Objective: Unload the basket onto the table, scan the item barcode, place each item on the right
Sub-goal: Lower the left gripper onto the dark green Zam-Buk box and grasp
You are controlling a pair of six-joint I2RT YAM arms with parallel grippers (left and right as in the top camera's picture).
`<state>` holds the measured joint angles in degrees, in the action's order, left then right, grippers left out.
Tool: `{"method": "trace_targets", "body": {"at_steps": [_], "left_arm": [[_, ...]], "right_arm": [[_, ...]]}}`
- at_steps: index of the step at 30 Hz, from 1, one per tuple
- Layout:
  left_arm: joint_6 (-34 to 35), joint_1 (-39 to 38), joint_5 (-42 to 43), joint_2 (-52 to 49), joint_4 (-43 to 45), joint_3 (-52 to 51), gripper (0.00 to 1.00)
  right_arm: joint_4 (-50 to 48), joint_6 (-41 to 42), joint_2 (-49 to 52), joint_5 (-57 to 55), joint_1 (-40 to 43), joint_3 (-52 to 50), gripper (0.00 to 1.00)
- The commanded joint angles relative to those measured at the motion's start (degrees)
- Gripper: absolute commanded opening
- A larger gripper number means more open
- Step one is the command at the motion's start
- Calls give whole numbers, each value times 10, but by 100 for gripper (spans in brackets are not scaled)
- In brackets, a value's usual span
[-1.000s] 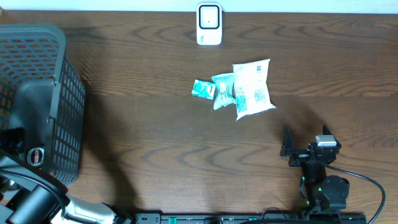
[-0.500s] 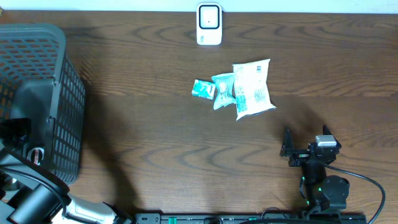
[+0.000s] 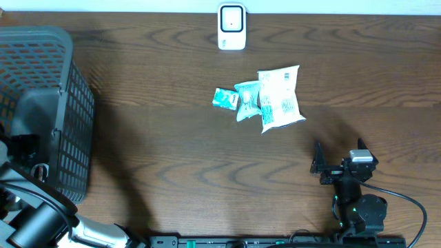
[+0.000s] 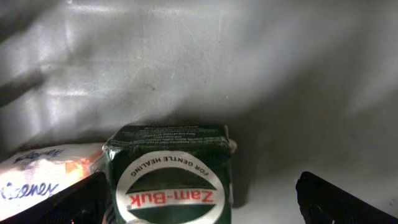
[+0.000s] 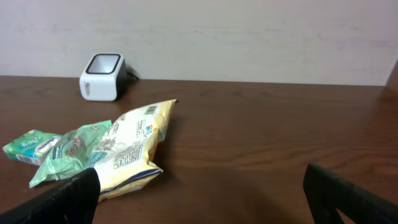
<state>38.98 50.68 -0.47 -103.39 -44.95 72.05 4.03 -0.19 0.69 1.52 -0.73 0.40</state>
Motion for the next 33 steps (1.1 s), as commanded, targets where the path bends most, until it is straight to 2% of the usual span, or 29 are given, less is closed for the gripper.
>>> {"method": "trace_targets", "body": {"at_steps": [1, 6, 26, 33], "left_arm": [[5, -1, -15, -3, 15, -22, 96], [5, -1, -12, -3, 59, -45, 96], [5, -4, 0, -3, 84, -105, 95], [-2, -3, 0, 1, 81, -95, 70]], "right_arm": [[2, 10, -3, 1, -4, -1, 99], [3, 10, -3, 1, -4, -1, 99], [2, 10, -3, 1, -4, -1, 99], [2, 10, -3, 1, -4, -1, 99]]}}
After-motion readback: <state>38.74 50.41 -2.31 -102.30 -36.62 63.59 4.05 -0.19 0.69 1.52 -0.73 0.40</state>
